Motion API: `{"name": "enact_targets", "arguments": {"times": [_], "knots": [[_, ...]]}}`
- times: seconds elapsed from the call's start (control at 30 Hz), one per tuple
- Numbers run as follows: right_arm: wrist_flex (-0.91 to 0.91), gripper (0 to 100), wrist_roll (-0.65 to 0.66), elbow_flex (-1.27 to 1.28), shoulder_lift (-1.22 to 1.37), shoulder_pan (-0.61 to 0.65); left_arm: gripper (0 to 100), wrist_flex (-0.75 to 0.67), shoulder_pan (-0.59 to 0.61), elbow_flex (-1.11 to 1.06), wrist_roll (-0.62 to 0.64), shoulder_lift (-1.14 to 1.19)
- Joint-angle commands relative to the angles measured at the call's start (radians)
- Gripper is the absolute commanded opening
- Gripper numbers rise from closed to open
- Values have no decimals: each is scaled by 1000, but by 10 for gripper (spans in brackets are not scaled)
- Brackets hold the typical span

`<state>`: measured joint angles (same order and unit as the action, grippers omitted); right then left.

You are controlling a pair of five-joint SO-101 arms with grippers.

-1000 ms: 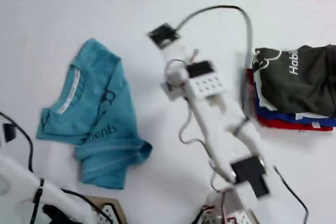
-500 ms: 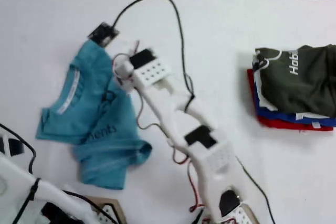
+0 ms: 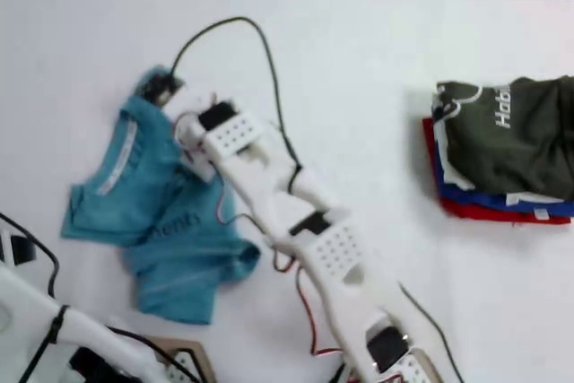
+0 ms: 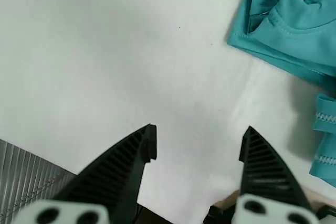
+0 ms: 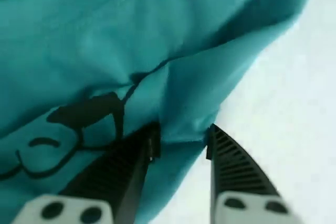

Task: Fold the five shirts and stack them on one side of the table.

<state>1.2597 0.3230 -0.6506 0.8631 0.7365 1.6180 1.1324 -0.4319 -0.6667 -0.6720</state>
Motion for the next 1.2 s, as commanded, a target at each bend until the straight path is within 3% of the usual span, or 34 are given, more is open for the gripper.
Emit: {"name": "enact_targets", "arguments": {"times": [0.0,0.03,0.2,0.3,0.57,0.73,0.87,1.0,1.1,1.17], "knots": [[76,55,95,-43,-8,-21,275,-11,11,12,-3,-28],[87,15,133,-43,-13,-33,275,-11,11,12,-3,-28],[165,21,172,-54,-36,-142,275,-11,-5,7,-6,-28],[232,22,172,-77,-85,-226,275,-6,-80,2,-8,-28],[423,22,172,-87,-285,-398,275,-14,-532,-24,20,-18],[438,22,172,-86,-366,-509,275,-86,-875,-134,147,-18],[438,21,172,-57,-378,-564,275,-160,-1103,-228,175,-18],[432,24,173,0,-374,-588,275,-198,-1247,-288,176,-18],[418,39,172,5,-381,-610,277,-242,-1281,-331,172,-18],[410,101,170,-14,-389,-633,277,-287,-1281,-381,170,-18]]}}
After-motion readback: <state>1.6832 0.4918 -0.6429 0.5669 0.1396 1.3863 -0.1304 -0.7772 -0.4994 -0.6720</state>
